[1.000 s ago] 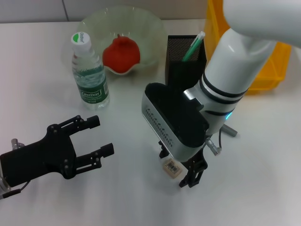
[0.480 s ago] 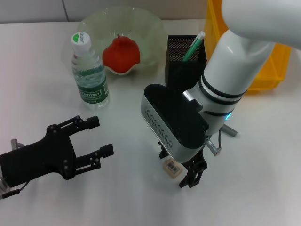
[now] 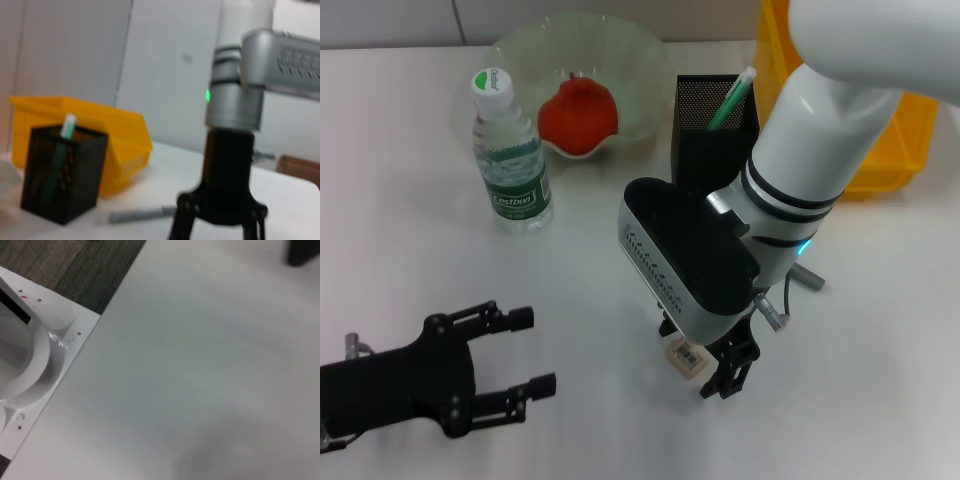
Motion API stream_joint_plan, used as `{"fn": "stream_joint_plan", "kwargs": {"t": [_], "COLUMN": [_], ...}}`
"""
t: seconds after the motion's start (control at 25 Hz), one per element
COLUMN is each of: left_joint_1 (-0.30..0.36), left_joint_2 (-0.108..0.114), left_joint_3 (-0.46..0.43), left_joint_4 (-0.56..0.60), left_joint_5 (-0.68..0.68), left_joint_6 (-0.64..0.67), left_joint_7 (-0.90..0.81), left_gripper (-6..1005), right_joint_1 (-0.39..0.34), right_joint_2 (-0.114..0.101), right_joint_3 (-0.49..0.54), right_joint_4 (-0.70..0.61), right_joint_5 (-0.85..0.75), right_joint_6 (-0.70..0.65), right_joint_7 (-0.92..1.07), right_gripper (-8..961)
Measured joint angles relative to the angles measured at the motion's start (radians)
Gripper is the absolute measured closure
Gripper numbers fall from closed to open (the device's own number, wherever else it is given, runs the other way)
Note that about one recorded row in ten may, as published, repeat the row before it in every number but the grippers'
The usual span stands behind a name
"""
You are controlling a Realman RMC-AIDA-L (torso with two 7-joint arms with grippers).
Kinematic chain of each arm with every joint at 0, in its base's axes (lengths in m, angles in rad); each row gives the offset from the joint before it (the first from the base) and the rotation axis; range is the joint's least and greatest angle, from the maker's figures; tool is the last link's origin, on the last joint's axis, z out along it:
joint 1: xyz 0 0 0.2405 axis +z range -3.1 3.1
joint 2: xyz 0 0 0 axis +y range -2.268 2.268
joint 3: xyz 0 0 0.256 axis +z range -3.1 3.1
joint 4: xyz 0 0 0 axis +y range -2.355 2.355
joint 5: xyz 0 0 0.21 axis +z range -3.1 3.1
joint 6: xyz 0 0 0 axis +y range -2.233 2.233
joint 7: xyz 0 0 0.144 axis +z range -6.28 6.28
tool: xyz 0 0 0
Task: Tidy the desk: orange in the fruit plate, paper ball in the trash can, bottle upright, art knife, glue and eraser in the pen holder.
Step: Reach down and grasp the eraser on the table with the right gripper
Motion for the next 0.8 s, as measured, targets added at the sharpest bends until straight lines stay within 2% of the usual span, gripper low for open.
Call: {"fn": "stream_joint_plan", "kwargs": {"t": [0.24, 0.8], "left_joint_1": [0.034, 0.073], "left_joint_2": [0.004, 0.013], "left_joint_3": [-0.001, -0.014], "left_joint_4": [0.041, 0.038], "left_joint_5": [0.027, 0.020], "left_joint_6": [0.009, 0.020], "left_joint_7": [0.001, 0.012], "left_gripper": [236, 239], "right_joint_1": [0.004, 0.007], "right_joint_2": [0.000, 0.000], "right_joint_3": [-0.003, -0.025], "right_joint_4": [-0.006, -0.009], "right_joint_5": [0.000, 0.000], "right_joint_6": [-0.002, 0.000], "right_joint_7": [0.013, 0.038], "right_gripper": [147, 185]}}
